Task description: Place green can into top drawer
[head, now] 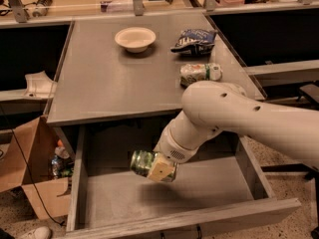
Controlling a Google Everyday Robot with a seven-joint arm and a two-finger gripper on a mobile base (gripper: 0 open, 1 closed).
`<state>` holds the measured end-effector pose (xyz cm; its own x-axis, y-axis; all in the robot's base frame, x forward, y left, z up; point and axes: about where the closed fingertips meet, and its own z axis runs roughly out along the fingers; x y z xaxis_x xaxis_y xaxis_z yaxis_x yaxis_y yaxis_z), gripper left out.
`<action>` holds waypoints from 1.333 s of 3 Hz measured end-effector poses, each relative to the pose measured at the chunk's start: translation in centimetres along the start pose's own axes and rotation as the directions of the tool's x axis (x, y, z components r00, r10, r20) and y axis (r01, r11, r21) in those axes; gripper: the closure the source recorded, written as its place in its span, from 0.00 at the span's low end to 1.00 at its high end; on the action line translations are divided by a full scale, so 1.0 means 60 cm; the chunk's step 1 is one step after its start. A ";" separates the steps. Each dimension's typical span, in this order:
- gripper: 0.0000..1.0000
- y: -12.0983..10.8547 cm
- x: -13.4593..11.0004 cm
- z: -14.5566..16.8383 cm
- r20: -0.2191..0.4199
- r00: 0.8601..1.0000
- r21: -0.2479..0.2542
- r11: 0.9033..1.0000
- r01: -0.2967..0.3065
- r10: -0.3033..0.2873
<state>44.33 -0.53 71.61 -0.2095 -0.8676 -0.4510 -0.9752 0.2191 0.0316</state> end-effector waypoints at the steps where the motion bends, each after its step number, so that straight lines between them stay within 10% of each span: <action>1: 1.00 0.003 0.009 0.041 -0.038 0.999 0.058 0.998 -0.022 0.024; 4: 1.00 0.028 0.024 0.098 -0.024 0.998 0.016 0.998 -0.063 0.063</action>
Offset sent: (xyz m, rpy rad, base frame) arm 0.0001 0.0099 -0.0360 -0.0670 -0.0398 -0.0587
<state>42.82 1.22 65.77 -0.2725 -0.8627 -0.4261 -0.9588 0.2804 0.0454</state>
